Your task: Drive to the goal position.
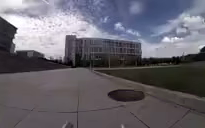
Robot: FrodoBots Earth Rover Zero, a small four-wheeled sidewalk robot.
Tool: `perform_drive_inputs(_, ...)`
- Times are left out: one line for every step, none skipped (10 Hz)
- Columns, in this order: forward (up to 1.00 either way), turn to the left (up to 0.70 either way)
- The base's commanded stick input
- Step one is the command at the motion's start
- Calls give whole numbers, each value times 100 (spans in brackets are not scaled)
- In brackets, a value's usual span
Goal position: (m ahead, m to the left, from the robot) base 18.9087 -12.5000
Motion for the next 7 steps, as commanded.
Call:
perform_drive_inputs(4, 0)
perform_drive_inputs(4, 0)
perform_drive_inputs(4, 0)
perform_drive_inputs(4, 0)
perform_drive_inputs(4, 0)
perform_drive_inputs(4, 0)
perform_drive_inputs(4, 0)
